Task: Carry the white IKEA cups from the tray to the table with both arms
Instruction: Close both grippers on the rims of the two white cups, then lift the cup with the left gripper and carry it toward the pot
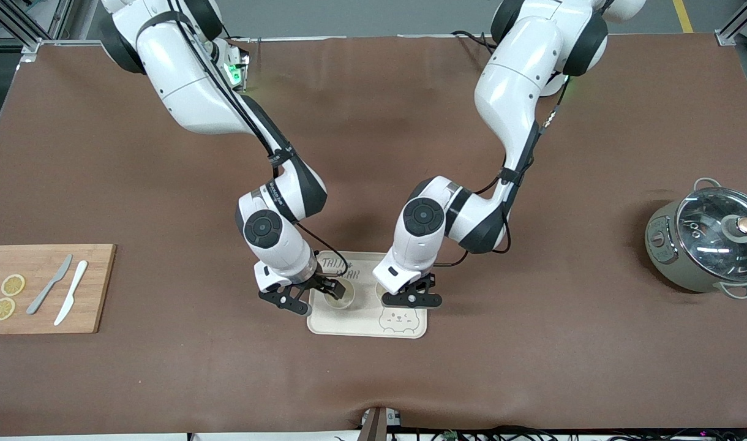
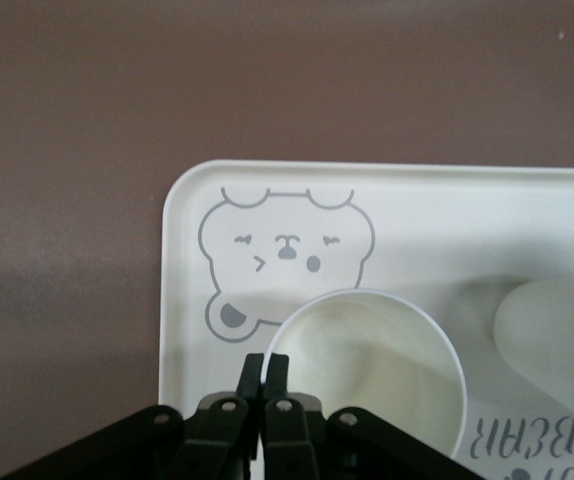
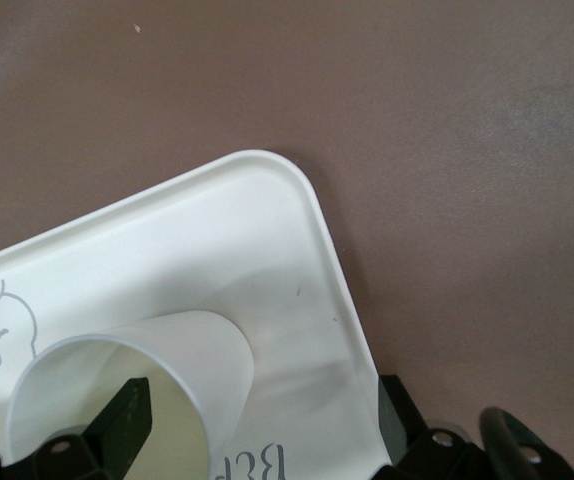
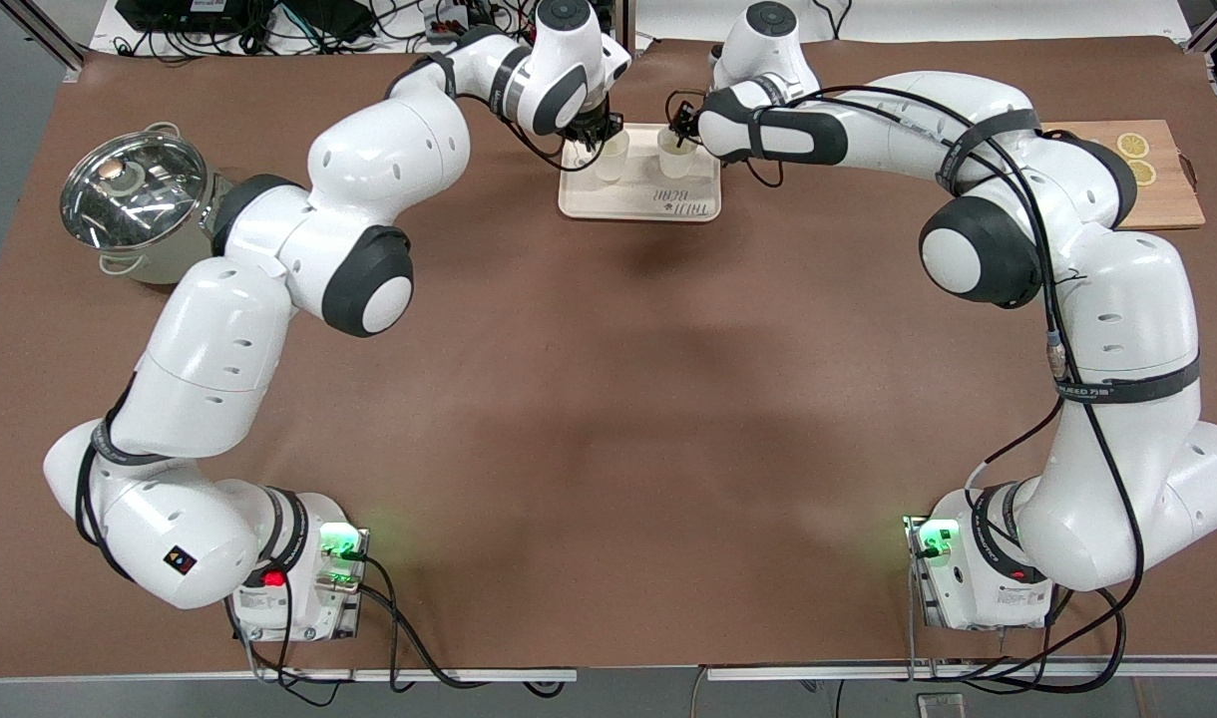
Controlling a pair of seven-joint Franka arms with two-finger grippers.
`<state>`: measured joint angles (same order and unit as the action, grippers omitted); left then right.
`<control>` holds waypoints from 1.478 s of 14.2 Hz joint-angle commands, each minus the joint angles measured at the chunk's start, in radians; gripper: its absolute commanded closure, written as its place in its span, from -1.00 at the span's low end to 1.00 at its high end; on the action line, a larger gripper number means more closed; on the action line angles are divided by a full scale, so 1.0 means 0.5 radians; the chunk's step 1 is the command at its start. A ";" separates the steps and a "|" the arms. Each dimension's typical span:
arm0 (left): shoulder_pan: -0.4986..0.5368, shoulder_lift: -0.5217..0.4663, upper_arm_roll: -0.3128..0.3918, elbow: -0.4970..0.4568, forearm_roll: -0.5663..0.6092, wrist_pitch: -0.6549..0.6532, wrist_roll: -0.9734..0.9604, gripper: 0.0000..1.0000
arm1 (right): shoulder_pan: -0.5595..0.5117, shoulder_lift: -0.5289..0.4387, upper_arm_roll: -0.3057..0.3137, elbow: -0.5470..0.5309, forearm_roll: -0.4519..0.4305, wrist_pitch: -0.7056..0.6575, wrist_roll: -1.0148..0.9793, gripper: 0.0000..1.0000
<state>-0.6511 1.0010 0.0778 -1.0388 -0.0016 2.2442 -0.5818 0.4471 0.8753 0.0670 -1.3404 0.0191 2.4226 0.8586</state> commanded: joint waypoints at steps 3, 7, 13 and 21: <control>-0.002 -0.201 0.031 -0.042 -0.040 -0.288 -0.005 1.00 | 0.029 0.041 -0.020 0.039 -0.044 0.057 0.053 -1.00; 0.026 -0.464 0.031 -0.055 -0.040 -0.698 0.007 1.00 | 0.038 0.044 -0.023 0.039 -0.044 0.060 0.053 -1.00; 0.124 -0.915 0.022 -0.271 -0.046 -0.988 0.053 1.00 | 0.045 0.044 -0.023 0.039 -0.044 0.061 0.053 -1.00; 0.348 -1.829 0.019 -1.572 -0.049 -0.387 0.454 1.00 | 0.051 0.041 -0.023 0.042 -0.044 0.054 0.050 -0.17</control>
<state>-0.4954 0.2585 0.0859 -1.5723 -0.0027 1.9448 -0.4047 0.4602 0.8860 0.0665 -1.3400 0.0171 2.4492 0.8586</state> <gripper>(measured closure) 0.969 0.361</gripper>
